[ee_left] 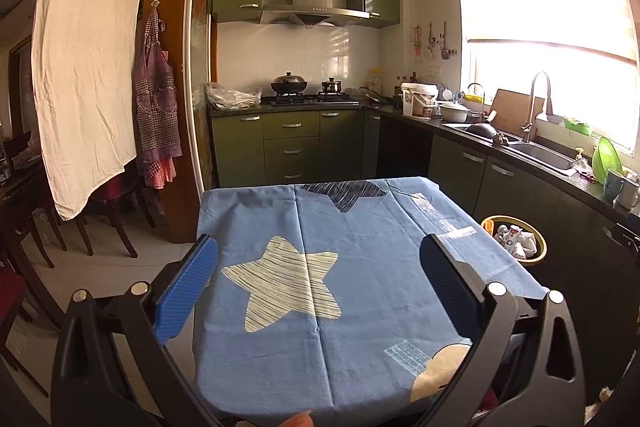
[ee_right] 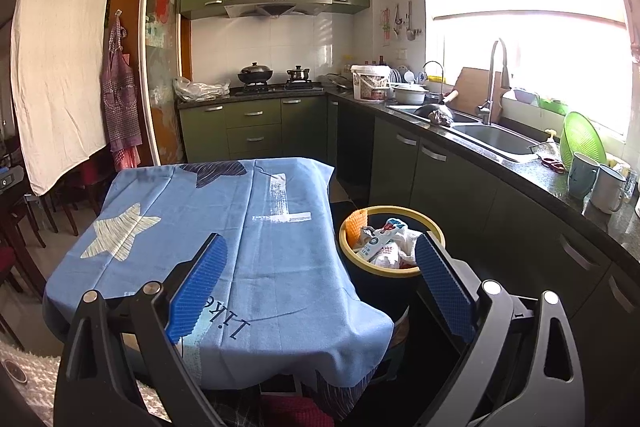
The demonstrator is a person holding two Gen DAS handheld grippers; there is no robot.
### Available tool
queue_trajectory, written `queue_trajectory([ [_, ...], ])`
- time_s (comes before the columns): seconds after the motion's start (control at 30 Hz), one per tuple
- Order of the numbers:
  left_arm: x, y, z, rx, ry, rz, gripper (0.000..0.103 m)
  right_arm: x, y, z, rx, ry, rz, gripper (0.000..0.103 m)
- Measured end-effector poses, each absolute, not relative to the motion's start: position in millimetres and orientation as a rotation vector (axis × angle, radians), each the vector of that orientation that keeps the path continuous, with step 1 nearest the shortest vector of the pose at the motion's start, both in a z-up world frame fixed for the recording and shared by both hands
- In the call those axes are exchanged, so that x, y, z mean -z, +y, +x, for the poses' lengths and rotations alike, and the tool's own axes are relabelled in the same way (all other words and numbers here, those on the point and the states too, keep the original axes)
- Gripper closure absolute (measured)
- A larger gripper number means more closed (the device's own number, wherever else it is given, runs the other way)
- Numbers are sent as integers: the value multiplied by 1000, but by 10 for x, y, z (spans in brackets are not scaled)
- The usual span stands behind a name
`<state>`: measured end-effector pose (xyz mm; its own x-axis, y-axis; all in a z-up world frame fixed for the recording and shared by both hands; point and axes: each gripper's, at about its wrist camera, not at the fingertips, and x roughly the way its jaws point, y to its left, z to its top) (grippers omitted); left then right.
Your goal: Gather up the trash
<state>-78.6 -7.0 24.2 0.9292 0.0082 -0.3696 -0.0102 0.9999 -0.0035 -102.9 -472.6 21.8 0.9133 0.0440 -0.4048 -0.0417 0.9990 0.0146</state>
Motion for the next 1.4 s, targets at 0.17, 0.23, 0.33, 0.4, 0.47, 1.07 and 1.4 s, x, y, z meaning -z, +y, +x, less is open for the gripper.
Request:
queue_trajectory([
  [0.17, -236, -77, -782, -7, 381, -3, 7, -202, -4725, -1017, -47, 419, 7, 9],
  [0.23, -232, -84, -785, -7, 381, -2, 7, -199, -4723, -1015, -47, 419, 6, 9],
  [0.33, -234, -85, -786, -6, 381, -2, 7, -201, -4721, -1017, -46, 419, 7, 9],
  [0.4, -235, -86, -787, -8, 381, -2, 7, -190, -4716, -1011, -50, 421, 8, 9],
  [0.47, -232, -83, -781, -11, 381, 0, 7, -178, -4712, -1004, -51, 423, 10, 9],
  [1.07, -199, -65, -740, 4, 395, 13, 7, -128, -4682, -985, -58, 433, 15, 9],
  [1.4, -196, -72, -729, 8, 400, 17, 7, -93, -4669, -966, -60, 438, 18, 8],
])
